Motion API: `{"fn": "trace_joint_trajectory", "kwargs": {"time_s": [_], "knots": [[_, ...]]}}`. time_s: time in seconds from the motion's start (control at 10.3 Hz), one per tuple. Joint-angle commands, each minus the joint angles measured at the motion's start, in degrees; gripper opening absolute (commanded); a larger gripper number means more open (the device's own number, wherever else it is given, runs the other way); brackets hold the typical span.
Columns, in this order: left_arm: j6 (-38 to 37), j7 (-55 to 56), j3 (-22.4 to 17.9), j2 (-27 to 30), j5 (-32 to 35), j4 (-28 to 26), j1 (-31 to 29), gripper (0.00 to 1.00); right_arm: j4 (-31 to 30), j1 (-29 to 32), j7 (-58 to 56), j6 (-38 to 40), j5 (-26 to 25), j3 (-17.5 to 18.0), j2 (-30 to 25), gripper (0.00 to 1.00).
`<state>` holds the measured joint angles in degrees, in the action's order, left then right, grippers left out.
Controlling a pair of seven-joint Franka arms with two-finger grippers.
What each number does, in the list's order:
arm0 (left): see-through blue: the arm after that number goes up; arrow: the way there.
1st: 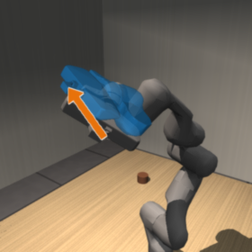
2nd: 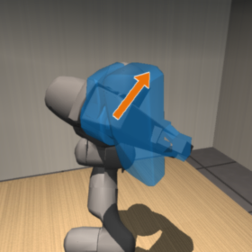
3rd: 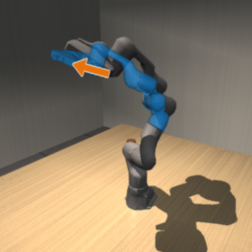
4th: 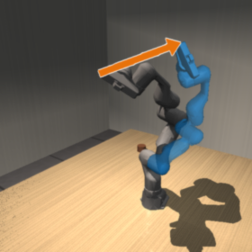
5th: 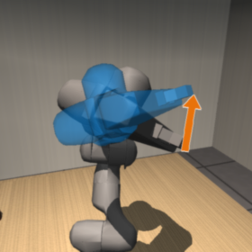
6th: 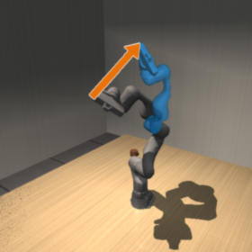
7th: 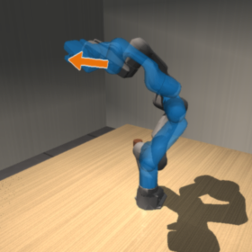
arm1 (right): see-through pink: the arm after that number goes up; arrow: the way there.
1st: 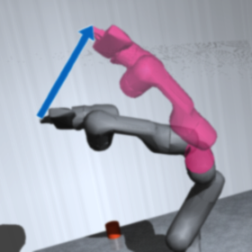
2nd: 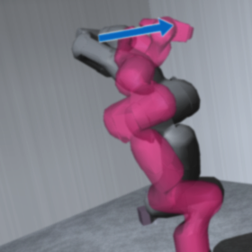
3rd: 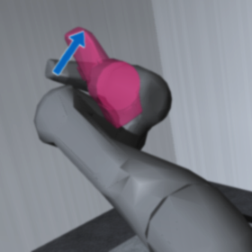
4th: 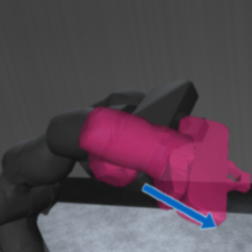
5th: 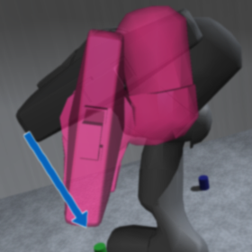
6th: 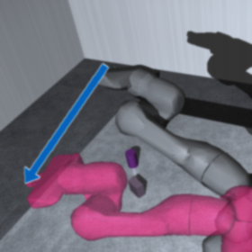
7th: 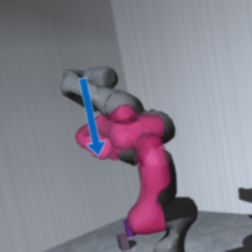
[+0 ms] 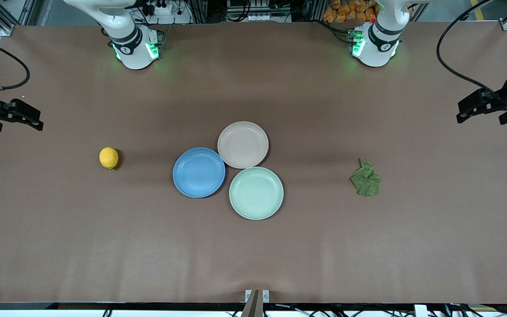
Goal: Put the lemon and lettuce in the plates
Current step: 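Move the right gripper toward the lemon while the left gripper approaches the lettuce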
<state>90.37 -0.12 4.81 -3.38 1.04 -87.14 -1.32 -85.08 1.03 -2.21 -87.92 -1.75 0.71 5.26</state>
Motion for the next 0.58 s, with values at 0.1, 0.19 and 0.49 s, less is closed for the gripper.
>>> {"fn": "trace_joint_trajectory", "kwargs": {"time_s": [0.1,0.19,0.49], "knots": [[7.18,-0.41,0.11,0.13,-1.13,-7.59,-0.08,1.0,-6.56,2.3,-0.15,-6.96,0.35,0.34,0.98,1.0],[8.93,0.38,0.11,-0.04,-1.39,-9.26,0.18,1.0,-9.38,2.31,-0.25,-10.3,0.17,0.34,1.07,1.0],[20.77,1.88,0.9,-1.53,-1.39,-18.73,1.32,1.0,-15.55,2.75,-0.07,-16.65,0.08,0.34,4.82,1.0]]}}
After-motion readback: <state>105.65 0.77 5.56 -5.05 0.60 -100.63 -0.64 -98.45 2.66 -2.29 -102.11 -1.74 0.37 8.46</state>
